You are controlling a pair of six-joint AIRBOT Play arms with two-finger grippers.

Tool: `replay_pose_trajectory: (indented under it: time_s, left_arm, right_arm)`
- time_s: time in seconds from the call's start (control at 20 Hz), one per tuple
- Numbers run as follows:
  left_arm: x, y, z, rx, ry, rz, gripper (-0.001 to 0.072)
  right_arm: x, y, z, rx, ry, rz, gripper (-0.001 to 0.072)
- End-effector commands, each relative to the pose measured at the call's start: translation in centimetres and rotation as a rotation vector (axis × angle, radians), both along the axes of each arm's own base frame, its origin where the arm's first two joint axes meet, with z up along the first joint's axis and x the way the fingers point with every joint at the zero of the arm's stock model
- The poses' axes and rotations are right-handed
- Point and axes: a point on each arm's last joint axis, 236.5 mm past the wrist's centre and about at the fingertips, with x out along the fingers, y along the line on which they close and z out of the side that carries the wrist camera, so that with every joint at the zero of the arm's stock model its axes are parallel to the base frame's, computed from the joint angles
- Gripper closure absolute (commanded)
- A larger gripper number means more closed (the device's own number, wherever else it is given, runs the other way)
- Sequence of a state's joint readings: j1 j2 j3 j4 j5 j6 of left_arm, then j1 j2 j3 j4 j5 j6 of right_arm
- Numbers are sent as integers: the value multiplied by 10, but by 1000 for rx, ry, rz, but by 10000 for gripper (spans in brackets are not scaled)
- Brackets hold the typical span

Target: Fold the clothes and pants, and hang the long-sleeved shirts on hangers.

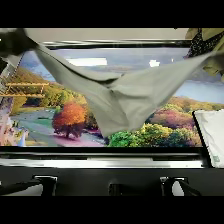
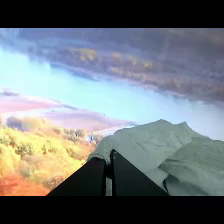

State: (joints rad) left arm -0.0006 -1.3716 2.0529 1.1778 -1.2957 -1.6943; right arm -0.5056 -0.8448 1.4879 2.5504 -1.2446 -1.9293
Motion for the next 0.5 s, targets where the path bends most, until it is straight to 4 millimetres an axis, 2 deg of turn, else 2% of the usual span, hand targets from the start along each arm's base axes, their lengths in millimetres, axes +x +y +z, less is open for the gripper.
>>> replay_pose_trajectory:
  time_s: [0.0, 0.1, 0.25, 0.35, 0.45]
  left_arm:
    - [-85, 21, 95, 17, -220, 93, 692]
    - [-126, 21, 128, -1, -308, 101, 692]
    - [-166, 30, 155, -35, -380, 158, 691]
    - [-179, 45, 163, -11, -413, 217, 692]
    - [-180, 61, 164, 4, -416, 285, 692]
  right_arm:
    - [-86, 18, 118, -160, -308, -168, 681]
    - [-122, 9, 151, -197, -415, -304, 681]
    - [-162, -11, 200, -151, -606, -485, 681]
    - [-172, -23, 222, -105, -696, -546, 681]
    - [-160, -34, 227, -22, -701, -554, 681]
